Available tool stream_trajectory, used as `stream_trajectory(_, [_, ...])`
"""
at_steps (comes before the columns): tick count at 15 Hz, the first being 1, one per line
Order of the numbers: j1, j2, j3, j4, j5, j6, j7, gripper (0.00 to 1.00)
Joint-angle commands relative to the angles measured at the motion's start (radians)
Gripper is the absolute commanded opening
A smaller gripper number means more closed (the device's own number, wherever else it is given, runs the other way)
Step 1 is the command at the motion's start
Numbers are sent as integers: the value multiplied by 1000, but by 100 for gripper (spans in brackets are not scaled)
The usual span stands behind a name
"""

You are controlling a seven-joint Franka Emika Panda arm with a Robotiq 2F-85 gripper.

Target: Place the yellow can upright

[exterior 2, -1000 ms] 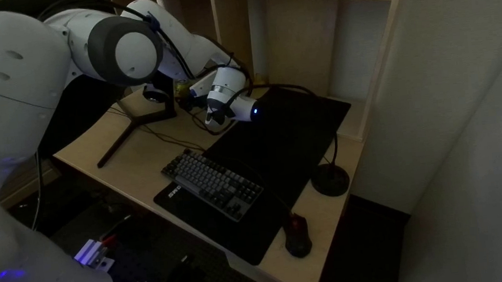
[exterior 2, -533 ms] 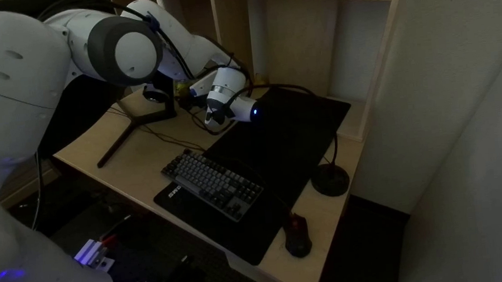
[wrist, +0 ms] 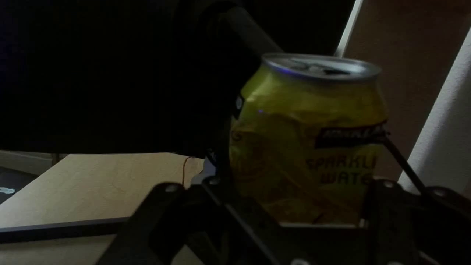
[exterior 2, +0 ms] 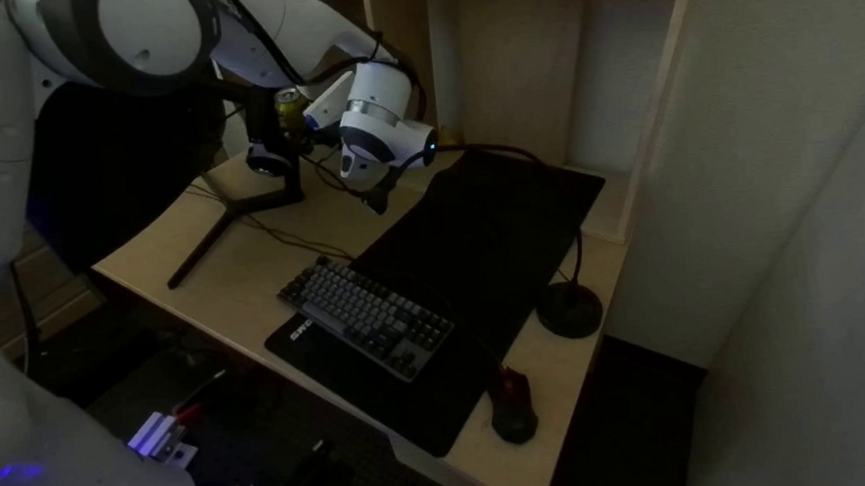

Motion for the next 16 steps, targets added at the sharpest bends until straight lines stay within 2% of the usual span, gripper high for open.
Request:
stream_trajectory(1, [13, 46, -18, 31, 14, -18, 8, 45])
stream_trajectory(3, [19, 116, -22, 73, 25, 12, 19, 45])
stream_trajectory(8, [20, 245, -23, 155, 52, 55, -46, 45])
stream_trajectory(12, [31, 308, -31, 210, 47, 130, -96, 45])
stream_trajectory(15, [29, 335, -32, 243, 39, 180, -63, 45])
stream_trajectory(16, [18, 317, -21, 207, 34, 153, -79, 70])
